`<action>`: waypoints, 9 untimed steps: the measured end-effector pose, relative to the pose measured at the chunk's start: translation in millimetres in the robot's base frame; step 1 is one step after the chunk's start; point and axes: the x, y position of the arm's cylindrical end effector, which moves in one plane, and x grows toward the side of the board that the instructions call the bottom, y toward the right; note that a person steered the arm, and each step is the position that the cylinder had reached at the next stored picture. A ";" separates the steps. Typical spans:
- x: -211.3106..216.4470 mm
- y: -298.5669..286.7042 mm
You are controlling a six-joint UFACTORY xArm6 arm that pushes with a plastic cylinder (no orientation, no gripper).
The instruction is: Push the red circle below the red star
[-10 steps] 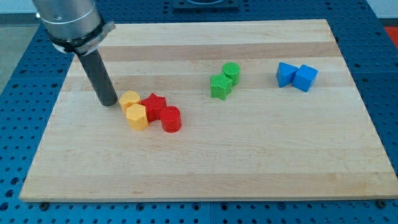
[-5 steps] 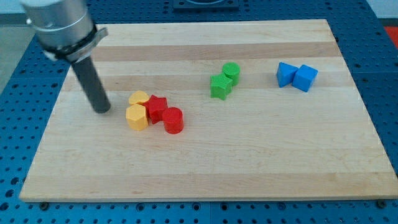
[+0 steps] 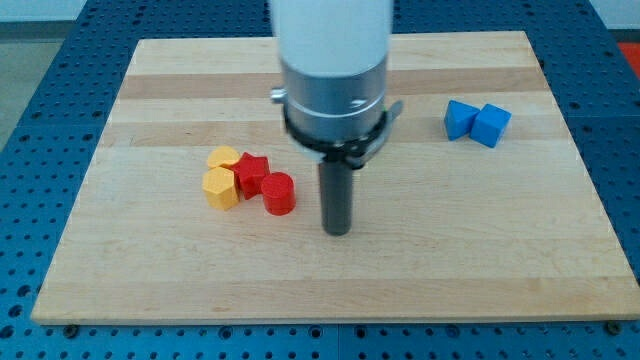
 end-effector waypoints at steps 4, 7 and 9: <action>-37.2 -55.2; -19.2 -54.5; -18.9 -61.6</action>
